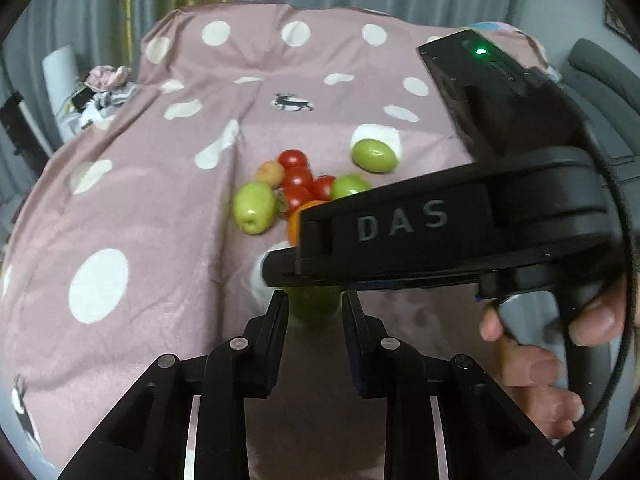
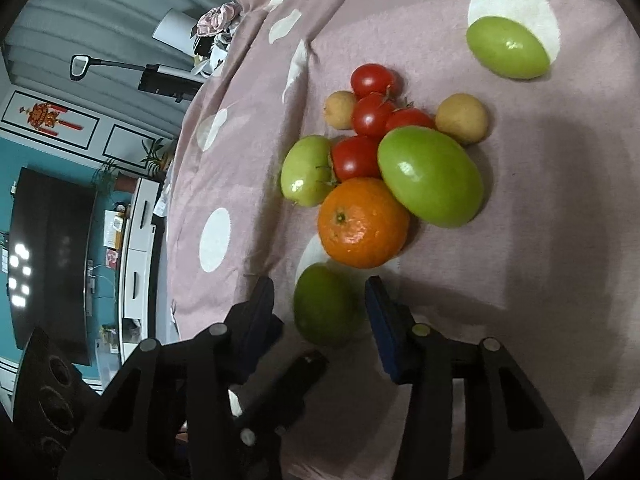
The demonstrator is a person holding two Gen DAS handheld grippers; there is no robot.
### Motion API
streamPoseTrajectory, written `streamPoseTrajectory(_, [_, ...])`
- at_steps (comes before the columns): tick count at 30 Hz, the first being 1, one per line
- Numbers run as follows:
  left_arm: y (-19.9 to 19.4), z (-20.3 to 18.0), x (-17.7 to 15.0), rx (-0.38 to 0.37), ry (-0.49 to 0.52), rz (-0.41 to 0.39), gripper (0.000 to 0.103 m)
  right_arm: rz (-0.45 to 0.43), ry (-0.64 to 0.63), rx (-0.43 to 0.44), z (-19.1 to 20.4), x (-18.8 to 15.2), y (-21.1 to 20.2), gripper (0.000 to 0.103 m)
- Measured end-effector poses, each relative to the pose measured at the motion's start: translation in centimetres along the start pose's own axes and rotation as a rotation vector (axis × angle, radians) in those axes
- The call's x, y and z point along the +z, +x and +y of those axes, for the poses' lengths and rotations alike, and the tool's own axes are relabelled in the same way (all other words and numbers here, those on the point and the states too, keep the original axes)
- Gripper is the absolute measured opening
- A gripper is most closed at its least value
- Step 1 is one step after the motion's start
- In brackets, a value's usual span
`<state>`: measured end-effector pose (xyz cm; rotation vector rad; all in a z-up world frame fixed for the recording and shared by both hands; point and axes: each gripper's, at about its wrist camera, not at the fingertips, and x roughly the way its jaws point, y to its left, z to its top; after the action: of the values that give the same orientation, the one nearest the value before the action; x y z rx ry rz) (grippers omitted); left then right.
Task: Organize fruits
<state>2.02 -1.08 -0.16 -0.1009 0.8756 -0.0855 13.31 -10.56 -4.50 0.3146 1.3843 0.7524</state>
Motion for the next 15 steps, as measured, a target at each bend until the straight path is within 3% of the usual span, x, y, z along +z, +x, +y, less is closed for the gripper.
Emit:
streamPoseTrajectory(3, [0.6,0.5,0.3,0.013,-0.039,0.013,0.025,-0.019,-0.003,-0.024,0.1,-0.2,-0.4,0.049])
streamPoseTrajectory(5, [1.3,0.7,0.5,-0.026,-0.065,0.038,0.026,-0.014,0.007,-0.023,0.0,-0.2,-0.4,0.049])
streamPoseTrajectory(9, [1.5,-0.1,0.8,-0.003,-0.038,0.008,0.026,-0.018,0.029,0.037,-0.5,0.0,-0.3,0.058])
streamPoseTrajectory(12, [1.6,0.4,0.9,-0.025,-0.079,0.014,0.026,-0.015,0.002,0.070,-0.5,-0.1,-0.3,0.065])
streamPoseTrajectory(15, [1.6,1.1,1.0,-0.059,-0.121,0.028,0.026,-0.019,0.032,0.097,-1.0,0.0,-0.4,0.064])
